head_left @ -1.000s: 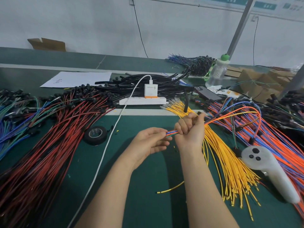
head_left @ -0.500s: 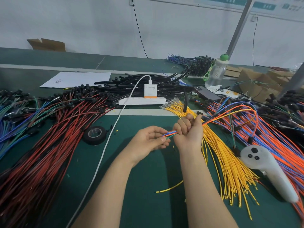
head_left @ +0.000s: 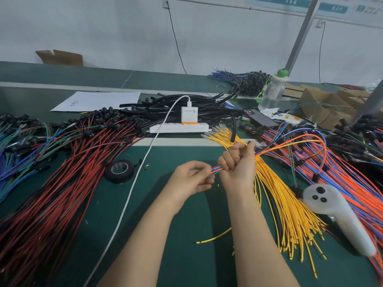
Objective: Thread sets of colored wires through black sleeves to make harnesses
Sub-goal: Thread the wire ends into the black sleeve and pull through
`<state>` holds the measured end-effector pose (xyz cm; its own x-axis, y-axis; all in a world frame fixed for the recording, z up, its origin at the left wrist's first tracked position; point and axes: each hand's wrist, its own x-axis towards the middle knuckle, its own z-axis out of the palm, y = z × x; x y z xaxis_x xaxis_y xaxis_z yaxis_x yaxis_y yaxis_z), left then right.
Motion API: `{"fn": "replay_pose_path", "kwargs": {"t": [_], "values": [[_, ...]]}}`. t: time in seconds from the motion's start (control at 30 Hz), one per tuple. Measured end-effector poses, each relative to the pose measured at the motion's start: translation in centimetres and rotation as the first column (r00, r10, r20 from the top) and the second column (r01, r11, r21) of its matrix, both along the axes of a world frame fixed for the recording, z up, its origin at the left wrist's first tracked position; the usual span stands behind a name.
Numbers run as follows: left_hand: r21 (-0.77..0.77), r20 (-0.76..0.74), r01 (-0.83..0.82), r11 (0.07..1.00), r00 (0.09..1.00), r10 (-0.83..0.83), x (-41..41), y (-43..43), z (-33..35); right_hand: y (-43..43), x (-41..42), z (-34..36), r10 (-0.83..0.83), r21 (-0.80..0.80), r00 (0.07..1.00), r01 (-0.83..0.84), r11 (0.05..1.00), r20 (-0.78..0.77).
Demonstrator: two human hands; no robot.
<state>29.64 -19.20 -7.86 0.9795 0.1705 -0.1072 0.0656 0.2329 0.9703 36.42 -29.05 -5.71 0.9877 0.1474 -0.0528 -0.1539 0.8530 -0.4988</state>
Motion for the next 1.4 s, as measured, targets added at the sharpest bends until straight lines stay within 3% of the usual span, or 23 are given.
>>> {"fn": "replay_pose_path", "kwargs": {"t": [0.23,0.5,0.7,0.97,1.17,1.33,1.4], "values": [[0.256,0.126,0.022,0.966,0.990,-0.056,-0.3,0.4,0.1,-0.3,0.0,0.0,0.027,0.007,0.999,-0.027,1.000,-0.020],[0.115,0.124,0.158,0.981,0.977,-0.172,-0.9,1.2,0.3,-0.9,0.2,-0.4,0.263,0.267,0.963,-0.240,0.933,-0.053],[0.255,0.054,0.114,0.960,0.990,-0.132,-0.3,1.0,-0.3,-0.8,0.5,-0.5,0.169,0.068,0.985,-0.166,0.984,-0.045],[0.388,0.106,0.045,0.921,0.990,-0.093,0.1,0.2,-0.6,-0.6,0.2,-0.3,0.092,-0.018,0.995,-0.092,0.996,0.021],[0.364,0.136,-0.003,0.931,0.989,-0.050,0.0,0.2,-0.5,-0.5,0.1,-0.3,0.060,-0.126,0.996,-0.051,0.991,0.065],[0.099,0.116,0.036,0.994,0.992,-0.047,0.0,0.6,-0.8,-0.9,0.4,-0.2,0.067,-0.019,0.996,-0.066,0.998,0.052],[0.072,0.111,0.043,0.996,0.993,-0.051,0.0,0.6,-0.9,-0.9,0.4,-0.2,0.079,0.006,0.996,-0.079,0.997,0.041]]}}
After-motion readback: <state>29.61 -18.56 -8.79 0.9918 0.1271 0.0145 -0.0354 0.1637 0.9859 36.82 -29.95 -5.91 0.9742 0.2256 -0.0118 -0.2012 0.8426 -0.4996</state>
